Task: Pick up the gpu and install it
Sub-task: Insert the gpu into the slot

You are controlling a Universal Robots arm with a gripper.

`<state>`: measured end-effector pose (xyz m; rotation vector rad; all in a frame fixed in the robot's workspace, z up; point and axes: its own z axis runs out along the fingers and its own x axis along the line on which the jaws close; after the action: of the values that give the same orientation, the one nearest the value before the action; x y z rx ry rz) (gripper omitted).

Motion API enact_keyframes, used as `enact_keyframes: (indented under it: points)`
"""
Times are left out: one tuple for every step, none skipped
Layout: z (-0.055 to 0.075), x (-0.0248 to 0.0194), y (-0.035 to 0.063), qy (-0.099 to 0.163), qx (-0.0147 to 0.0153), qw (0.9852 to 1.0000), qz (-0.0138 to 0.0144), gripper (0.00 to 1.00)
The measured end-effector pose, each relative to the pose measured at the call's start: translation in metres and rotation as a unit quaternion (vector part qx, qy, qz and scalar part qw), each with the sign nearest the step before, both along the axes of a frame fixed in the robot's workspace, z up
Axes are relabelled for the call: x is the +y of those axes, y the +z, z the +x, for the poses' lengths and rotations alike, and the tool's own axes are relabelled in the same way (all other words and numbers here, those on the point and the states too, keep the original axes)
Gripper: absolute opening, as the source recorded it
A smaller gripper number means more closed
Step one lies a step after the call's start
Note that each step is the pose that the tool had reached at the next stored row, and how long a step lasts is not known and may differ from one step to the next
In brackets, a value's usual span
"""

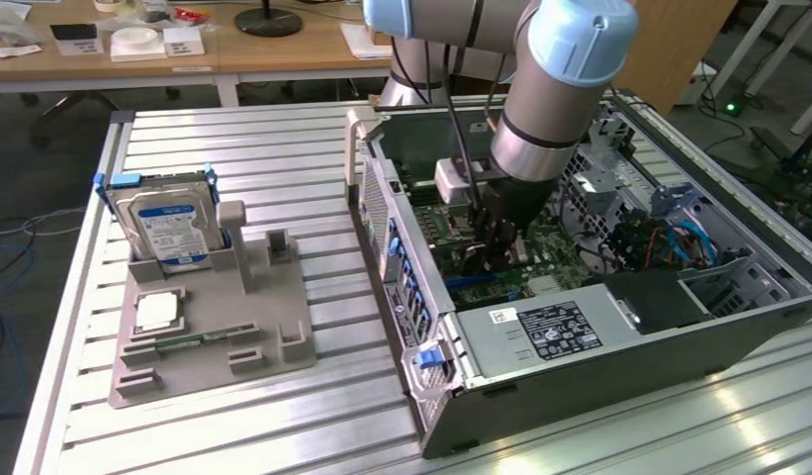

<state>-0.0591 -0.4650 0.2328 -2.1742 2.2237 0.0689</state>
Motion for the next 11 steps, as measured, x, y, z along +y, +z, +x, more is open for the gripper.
enact_keyframes:
  points:
    - [0.0000,0.0000,-0.0005,0.000,0.0001,1.0000,0.0000,0.28]
    - [0.0000,0.0000,-0.0010,0.000,0.0002,1.0000,0.0000,0.28]
    - [0.0000,0.0000,-0.0014,0.000,0.0004,1.0000,-0.0001,0.28]
    - [0.0000,0.0000,-0.0020,0.000,0.0005,1.0000,0.0000,0.28]
    - [0.0000,0.0000,-0.0024,0.000,0.0006,1.0000,0.0000,0.28]
    - [0.0000,0.0000,-0.0025,0.000,0.0008,1.0000,-0.0001,0.28]
    - [0.0000,0.0000,-0.0025,0.000,0.0008,1.0000,-0.0001,0.28]
    - [0.0000,0.0000,-0.0025,0.000,0.0008,1.0000,-0.0001,0.28]
    - [0.0000,0.0000,-0.0024,0.000,0.0007,1.0000,0.0000,0.28]
    - [0.0000,0.0000,-0.0016,0.000,0.0007,1.0000,0.0001,0.28]
    - [0.0000,0.0001,-0.0006,0.000,0.0007,1.0000,0.0003,0.28]
